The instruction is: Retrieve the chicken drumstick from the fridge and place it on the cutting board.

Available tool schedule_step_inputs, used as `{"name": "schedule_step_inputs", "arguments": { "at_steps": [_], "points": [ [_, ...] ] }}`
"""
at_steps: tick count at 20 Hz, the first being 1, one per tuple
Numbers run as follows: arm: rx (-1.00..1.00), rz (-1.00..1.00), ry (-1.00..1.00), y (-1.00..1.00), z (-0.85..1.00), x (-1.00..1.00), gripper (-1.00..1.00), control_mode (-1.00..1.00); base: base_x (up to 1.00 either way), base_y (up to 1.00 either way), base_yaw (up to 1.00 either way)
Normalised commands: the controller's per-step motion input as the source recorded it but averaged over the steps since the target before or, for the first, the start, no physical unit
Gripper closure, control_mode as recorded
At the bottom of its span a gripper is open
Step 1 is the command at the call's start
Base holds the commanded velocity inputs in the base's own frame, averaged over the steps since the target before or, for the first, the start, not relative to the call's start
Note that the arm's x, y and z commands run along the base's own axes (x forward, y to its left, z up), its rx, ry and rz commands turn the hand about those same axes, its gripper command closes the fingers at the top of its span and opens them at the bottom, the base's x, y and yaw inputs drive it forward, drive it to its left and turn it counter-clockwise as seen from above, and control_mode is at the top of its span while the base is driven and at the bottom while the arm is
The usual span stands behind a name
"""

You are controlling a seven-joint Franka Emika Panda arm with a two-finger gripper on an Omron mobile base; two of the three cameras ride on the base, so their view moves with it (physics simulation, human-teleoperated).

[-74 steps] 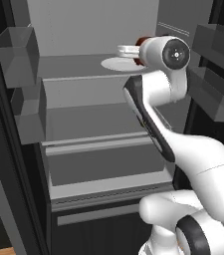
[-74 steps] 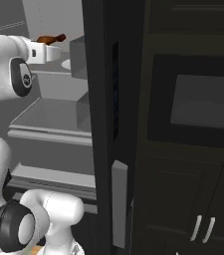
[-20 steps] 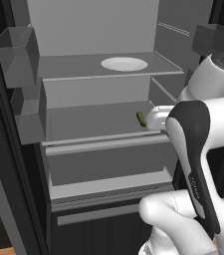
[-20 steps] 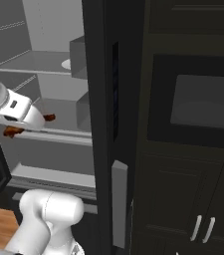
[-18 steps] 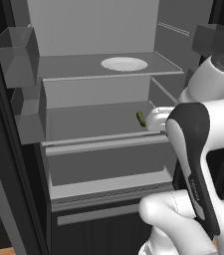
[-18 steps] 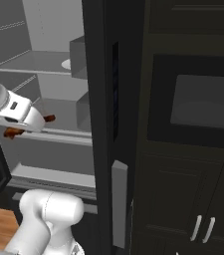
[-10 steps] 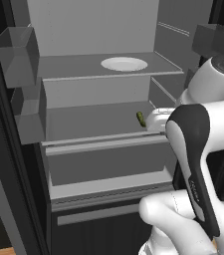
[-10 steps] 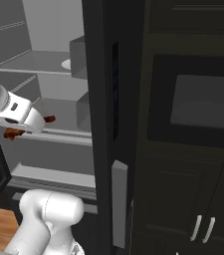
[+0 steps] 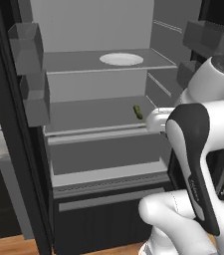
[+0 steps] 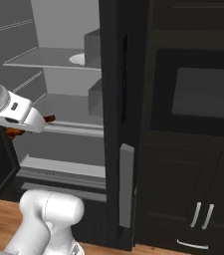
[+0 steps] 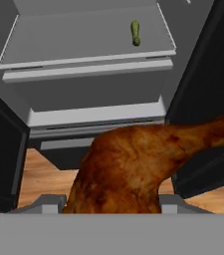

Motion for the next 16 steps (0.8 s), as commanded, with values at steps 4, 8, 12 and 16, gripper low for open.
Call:
{"name": "schedule_step_inputs", "arguments": {
  "at_steps": [4,8,12,16],
  "points": [
    [0.00,0.00,0.00,0.00,0.00,0.00,1.00,1.00,-0.46,0.28,0.00],
    [0.00,0.00,0.00,0.00,0.00,0.00,1.00,1.00,-0.49,0.26,-0.01],
    [0.00,0.00,0.00,0.00,0.00,0.00,1.00,1.00,-0.53,0.27,-0.06],
    [0.00,0.00,0.00,0.00,0.00,0.00,1.00,1.00,-0.55,0.34,-0.10]
  ]
}}
